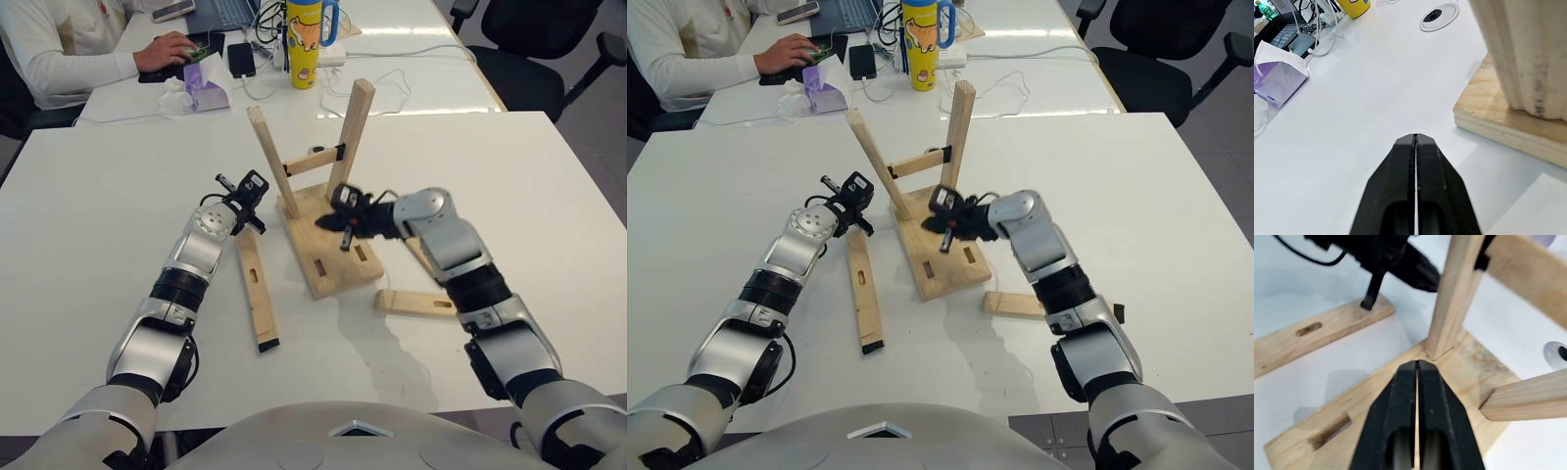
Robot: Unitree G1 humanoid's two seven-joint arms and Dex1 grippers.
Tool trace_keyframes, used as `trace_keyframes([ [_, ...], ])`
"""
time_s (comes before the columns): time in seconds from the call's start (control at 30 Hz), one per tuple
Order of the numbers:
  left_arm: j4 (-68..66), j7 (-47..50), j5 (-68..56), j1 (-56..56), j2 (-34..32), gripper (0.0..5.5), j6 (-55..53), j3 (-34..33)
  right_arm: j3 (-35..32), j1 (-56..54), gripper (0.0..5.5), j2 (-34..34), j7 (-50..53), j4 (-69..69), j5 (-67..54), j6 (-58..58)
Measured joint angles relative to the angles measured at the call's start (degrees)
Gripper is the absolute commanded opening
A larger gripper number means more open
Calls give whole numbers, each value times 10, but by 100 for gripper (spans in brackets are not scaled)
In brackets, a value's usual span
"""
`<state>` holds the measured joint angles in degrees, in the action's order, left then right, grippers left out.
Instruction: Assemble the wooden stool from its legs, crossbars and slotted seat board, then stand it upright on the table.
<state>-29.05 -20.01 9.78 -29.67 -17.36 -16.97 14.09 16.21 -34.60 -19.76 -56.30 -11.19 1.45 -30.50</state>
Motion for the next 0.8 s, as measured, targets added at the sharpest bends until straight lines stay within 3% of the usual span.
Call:
trace_keyframes([
  [0.33, 66, 1, 4, 27, 0, 0, -30, -14, 79, -24, 1, -100, 121, -131, 184, 28],
  [0.53, 120, 2, -1, 62, -5, 0, -58, -38, 118, 45, 1, -114, -9, 0, 139, 6],
  [0.7, 145, 6, -3, 77, -11, 0, -73, -52, 109, 50, 1, -112, -19, 25, 124, -33],
  [0.8, 159, 11, -5, 84, -12, 0, -78, -62, 63, 49, 1, -93, 7, 26, 90, -43],
])
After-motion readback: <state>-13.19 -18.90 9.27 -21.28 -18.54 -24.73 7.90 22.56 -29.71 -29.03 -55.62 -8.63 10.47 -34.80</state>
